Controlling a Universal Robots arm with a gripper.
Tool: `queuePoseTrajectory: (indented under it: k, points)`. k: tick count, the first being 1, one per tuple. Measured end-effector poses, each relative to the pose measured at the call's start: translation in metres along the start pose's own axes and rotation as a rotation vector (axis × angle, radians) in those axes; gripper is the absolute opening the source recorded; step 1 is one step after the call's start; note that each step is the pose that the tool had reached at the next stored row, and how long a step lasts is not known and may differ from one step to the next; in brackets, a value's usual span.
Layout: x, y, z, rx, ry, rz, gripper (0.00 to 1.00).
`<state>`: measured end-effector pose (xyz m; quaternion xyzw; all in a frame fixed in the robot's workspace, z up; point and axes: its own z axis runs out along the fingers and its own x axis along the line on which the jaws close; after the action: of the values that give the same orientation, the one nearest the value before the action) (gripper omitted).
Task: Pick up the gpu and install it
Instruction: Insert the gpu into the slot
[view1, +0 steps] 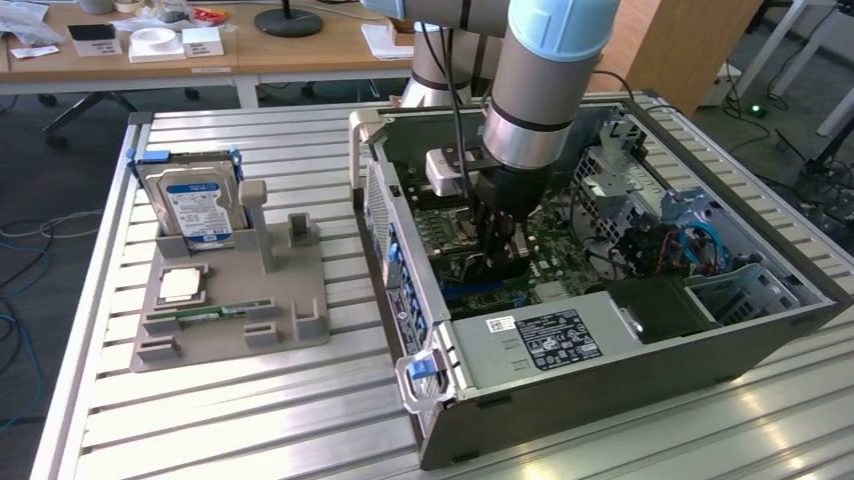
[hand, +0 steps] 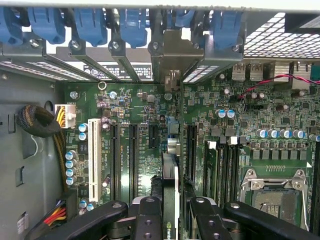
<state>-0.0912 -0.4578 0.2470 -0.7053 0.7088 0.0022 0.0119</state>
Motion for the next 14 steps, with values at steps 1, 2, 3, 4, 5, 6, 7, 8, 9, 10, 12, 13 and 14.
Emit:
queuePoseTrajectory:
  k: [1, 2, 3, 4, 5, 6, 7, 8, 9, 10, 12, 13, 14]
  points:
    - [0.0, 0.0, 0.0, 0.0, 0.0001, 0.0, 0.26]
    - [0.0002, -0.0001, 0.0, 0.0, 0.0, 0.0, 0.26]
    - [0.0005, -0.0001, 0.0, 0.0, -0.0001, 0.0, 0.26]
    - [0.0007, -0.0001, 0.0, 0.0, -0.0001, 0.0, 0.26]
    - [0.0009, 0.0, 0.0, 0.0, -0.0001, 0.0, 0.26]
    - [0.0011, 0.0, 0.0, 0.0, -0.0001, 0.0, 0.26]
    - [0.0011, 0.0, 0.0, 0.0, -0.0001, 0.0, 0.26]
    - [0.0012, 0.0, 0.0004, -0.0001, 0.0, 0.0, 0.26]
    - [0.0013, 0.0, 0.0008, -0.0004, 0.0005, 0.0, 0.26]
    - [0.0013, 0.0, 0.0012, -0.0006, 0.0008, 0.0, 0.26]
    - [0.0012, 0.0001, 0.0023, -0.0003, -0.0002, 0.0, 0.26]
    - [0.0012, 0.0, 0.0023, -0.0002, 0.0, 0.0, 0.26]
    - [0.0012, 0.0, 0.0024, -0.0003, 0.0001, 0.0, 0.26]
